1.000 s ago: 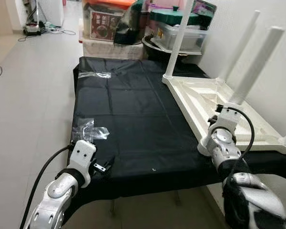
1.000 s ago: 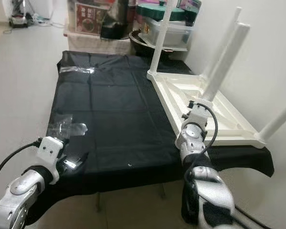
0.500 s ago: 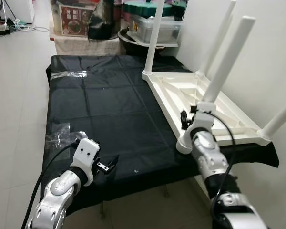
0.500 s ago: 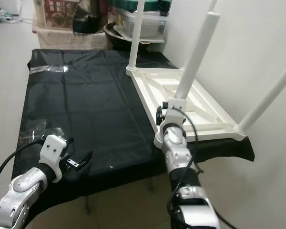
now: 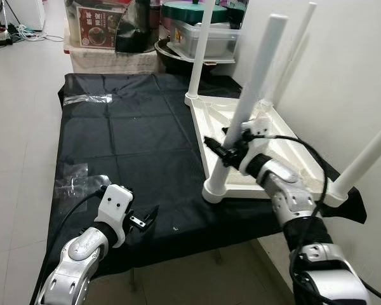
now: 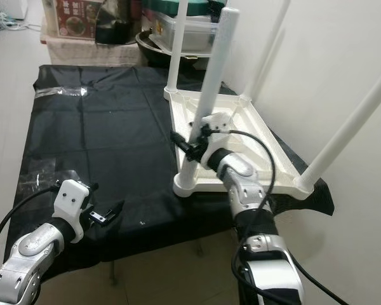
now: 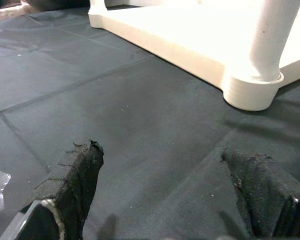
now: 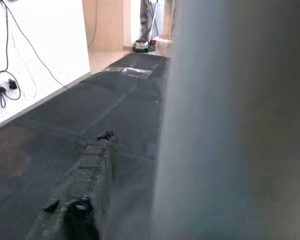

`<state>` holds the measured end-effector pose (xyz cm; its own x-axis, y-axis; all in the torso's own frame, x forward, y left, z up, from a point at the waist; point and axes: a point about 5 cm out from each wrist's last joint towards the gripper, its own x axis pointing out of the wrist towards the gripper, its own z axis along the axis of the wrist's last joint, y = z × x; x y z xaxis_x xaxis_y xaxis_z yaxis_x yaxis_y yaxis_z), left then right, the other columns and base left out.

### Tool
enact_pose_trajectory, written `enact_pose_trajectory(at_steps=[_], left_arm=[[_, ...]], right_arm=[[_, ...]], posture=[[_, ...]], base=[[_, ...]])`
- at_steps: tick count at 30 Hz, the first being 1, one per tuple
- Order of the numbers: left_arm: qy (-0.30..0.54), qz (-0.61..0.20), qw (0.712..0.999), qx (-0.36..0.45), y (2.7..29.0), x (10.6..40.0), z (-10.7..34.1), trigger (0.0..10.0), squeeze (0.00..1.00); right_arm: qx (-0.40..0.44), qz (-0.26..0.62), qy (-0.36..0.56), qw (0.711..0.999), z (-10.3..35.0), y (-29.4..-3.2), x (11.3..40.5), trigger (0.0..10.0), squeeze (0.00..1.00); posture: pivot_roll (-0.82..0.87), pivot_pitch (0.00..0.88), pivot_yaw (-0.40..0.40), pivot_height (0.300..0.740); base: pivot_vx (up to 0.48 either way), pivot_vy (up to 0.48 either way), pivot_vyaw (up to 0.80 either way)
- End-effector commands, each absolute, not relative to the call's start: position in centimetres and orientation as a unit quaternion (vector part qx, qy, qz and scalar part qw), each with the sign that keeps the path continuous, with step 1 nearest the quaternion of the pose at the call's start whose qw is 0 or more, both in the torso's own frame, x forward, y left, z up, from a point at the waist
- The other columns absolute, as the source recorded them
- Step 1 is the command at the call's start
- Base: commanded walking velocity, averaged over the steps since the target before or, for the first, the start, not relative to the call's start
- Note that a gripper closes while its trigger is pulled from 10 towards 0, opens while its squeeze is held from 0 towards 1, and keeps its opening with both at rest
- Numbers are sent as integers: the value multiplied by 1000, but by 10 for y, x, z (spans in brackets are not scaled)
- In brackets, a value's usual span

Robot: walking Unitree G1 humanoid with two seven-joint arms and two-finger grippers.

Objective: Building children table

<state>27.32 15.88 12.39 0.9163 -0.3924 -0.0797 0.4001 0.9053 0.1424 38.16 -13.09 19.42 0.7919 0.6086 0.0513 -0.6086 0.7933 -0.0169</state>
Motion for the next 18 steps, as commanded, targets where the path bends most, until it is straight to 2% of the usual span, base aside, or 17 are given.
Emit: enact_pose_trajectory(at_steps=[1,2,4,5,6,7,8,9,12,14,15,16,17,18], left_arm=[[27,-206,975,76,155,271,121,10000,0],[27,-203,976,76,156,270,121,10000,0],[27,-203,976,76,156,270,121,10000,0],[28,-200,976,76,157,269,120,10000,0],[28,-198,977,76,158,268,120,10000,0],[28,-197,977,76,159,267,120,10000,0],[28,-197,977,76,159,267,120,10000,0],[29,-198,977,75,158,267,120,10000,0],[29,-198,977,75,158,266,119,10000,0],[30,-202,976,74,156,266,119,10000,0],[30,-202,976,74,156,266,119,10000,0],[31,-204,976,75,156,267,119,10000,0],[31,-206,975,75,156,267,119,10000,0],[31,-206,975,75,156,267,119,10000,0]], right_arm=[[-14,328,5,945,181,-122,384,3843,0],[-42,281,28,958,174,-124,390,0,0],[-42,281,28,958,174,-124,390,0,0],[-60,201,60,976,168,-134,396,0,0],[-61,69,98,991,161,-155,400,0,0],[-60,-17,124,990,157,-171,400,0,0],[-60,-17,124,990,157,-171,400,0,0],[-41,-63,137,988,151,-179,397,0,0],[-26,-79,141,986,148,-182,395,0,0],[7,-11,105,994,150,-157,392,0,0],[7,-11,105,994,150,-157,392,0,0],[11,33,81,996,154,-143,390,275,0],[11,66,60,996,157,-132,388,10000,0],[11,66,60,996,157,-132,388,10000,0]], posture=[[172,0,-199,740],[175,0,-201,740],[175,0,-201,740],[175,0,-202,740],[172,0,-202,740],[172,0,-202,740],[172,0,-202,740],[168,0,-199,740],[168,0,-196,740],[152,0,-179,740],[152,0,-179,740],[152,0,-179,740],[147,0,-176,740],[147,0,-176,740]], base=[[0,0,0],[0,0,0],[0,0,0],[0,0,0],[0,0,0],[0,0,0],[0,0,0],[0,0,0],[0,0,0],[0,0,0],[0,0,0],[0,0,0],[0,0,0],[0,0,0]])
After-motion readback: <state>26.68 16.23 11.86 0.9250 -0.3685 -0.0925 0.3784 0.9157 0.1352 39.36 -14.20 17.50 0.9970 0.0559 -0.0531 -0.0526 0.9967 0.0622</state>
